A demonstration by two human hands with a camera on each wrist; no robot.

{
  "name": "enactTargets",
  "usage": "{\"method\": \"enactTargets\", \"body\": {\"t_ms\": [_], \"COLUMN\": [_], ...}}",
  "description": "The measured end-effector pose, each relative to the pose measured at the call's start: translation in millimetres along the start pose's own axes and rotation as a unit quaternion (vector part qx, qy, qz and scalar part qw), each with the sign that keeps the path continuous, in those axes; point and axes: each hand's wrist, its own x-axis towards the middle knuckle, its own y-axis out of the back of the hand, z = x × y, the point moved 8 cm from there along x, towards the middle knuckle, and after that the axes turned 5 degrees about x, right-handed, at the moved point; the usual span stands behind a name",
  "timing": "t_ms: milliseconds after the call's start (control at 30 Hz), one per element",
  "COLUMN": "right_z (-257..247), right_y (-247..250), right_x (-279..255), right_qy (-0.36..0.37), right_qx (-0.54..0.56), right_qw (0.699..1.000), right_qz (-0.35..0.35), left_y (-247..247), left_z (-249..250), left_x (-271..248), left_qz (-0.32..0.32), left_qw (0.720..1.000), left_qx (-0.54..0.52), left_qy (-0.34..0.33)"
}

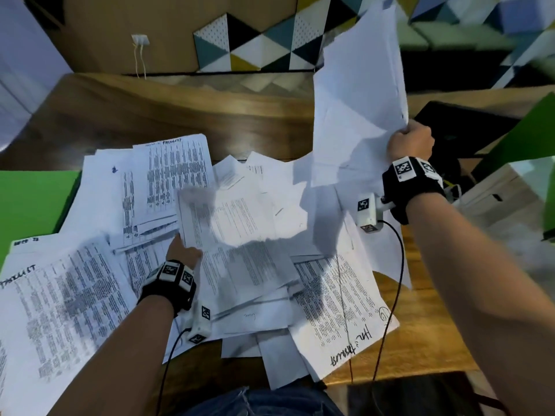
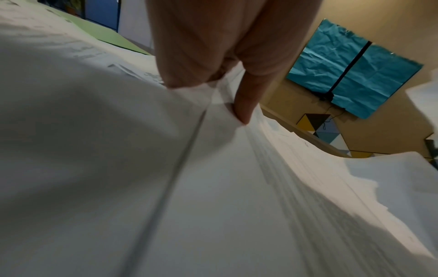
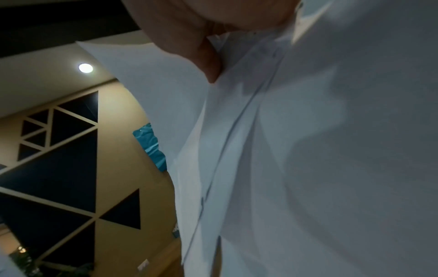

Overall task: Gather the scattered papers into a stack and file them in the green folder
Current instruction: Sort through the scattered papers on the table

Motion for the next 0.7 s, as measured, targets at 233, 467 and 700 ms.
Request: {"method": "enactTargets", "body": {"t_ms": [233, 467, 700], "right_z": [-35, -46, -55], "right_y": [-3, -29, -51], "right_x": [2, -17, -31], "right_qy": [-0.033, -0.058, -0.037], "right_qx": [0.096, 0.106, 0.036], "right_qw": [0.994, 0.987, 0.980], "right_qz": [-0.032, -0.109, -0.190], "left_y": [-6, 18, -17], "left_z": [-12, 27, 159], "left_x": [1, -5, -24], "left_qz": [-0.024, 0.097, -0.166], "left_qw": [0.998, 0.992, 0.950], "left_qx": [-0.033, 0.073, -0.219], "left_qy": [0.053, 0.044, -0.150]}}
